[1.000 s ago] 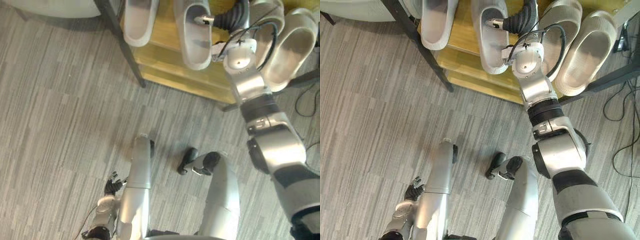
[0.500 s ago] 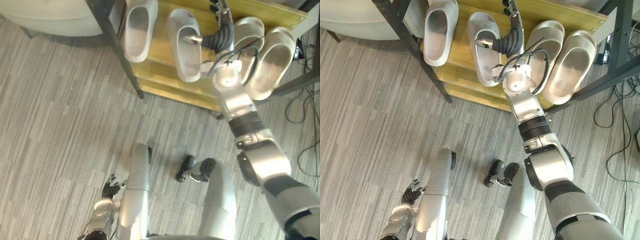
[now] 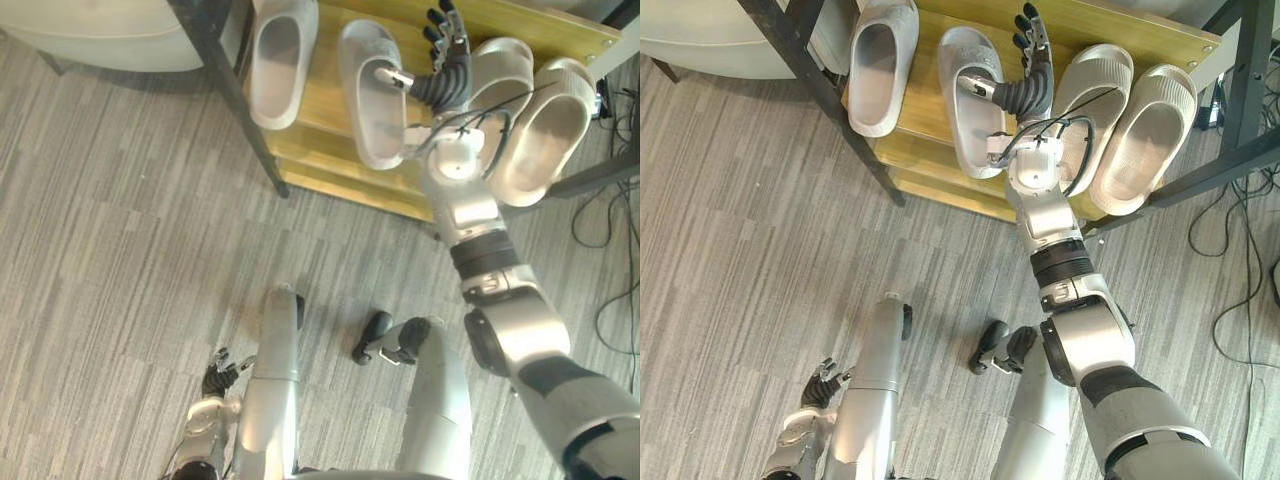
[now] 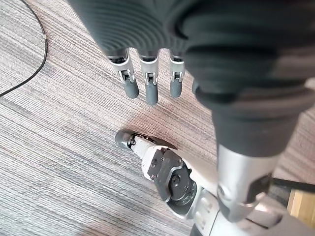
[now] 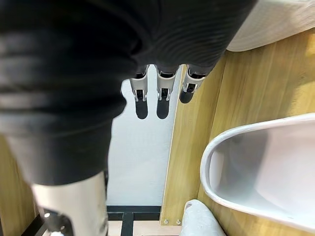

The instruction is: Organize the slippers on the shoe rack

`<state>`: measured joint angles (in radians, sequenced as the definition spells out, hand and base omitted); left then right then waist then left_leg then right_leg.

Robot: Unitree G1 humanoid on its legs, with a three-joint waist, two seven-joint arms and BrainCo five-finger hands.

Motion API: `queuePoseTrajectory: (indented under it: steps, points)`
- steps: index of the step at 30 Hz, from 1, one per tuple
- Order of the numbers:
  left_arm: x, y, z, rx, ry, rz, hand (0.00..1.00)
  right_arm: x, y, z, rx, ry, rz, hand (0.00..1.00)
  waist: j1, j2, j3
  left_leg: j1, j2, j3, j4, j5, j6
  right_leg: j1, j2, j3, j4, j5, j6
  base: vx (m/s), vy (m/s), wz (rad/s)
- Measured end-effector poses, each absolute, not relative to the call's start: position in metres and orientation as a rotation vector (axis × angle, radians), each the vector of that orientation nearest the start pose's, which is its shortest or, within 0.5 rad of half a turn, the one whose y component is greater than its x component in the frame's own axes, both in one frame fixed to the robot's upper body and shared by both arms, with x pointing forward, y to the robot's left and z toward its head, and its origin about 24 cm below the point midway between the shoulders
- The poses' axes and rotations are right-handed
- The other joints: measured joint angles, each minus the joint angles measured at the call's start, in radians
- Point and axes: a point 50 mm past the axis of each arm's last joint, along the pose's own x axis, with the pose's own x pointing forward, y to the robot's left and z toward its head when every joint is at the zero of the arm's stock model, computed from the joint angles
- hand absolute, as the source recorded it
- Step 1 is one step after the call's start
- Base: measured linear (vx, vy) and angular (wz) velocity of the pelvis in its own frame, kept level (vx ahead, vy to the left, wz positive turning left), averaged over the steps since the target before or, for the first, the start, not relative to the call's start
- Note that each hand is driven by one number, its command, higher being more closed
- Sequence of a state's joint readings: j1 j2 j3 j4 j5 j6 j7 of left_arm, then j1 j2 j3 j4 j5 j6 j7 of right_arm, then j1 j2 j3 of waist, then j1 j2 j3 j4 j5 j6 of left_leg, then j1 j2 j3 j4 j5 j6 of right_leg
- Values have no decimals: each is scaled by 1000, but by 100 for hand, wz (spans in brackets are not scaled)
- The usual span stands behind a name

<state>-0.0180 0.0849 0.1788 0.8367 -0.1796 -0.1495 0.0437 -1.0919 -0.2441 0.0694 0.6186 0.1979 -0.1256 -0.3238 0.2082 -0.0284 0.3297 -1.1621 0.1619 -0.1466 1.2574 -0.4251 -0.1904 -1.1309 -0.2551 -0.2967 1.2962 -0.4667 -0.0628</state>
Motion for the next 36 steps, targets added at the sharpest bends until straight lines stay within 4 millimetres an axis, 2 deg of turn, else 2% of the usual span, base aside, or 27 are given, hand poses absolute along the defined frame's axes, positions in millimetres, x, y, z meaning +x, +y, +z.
queuePoseTrajectory:
  steps: [8,14,22,36]
  points:
    - [187,213,-108,-139,627,329,0,399,-134,260,3,-510,-146,0,-1,11,6,-4,-2,1,0,0,1,-1,-3,-1,-2,1,2,0,0,0]
    - [212,209,-96,-182,557,344,0,405,-132,245,3,-430,-146,0,-3,33,20,-10,-2,2,4,-4,5,-4,-3,-1,-5,2,4,9,12,0]
    - [220,206,-91,-190,537,338,0,406,-127,240,50,-402,-114,0,-4,49,36,-27,-1,2,20,-13,9,-20,-3,4,5,1,6,1,4,0]
    - [237,203,-80,-224,484,346,0,407,-118,242,266,-389,-52,0,-8,49,43,-28,-3,3,21,-15,11,-20,-4,5,5,-1,10,1,5,0]
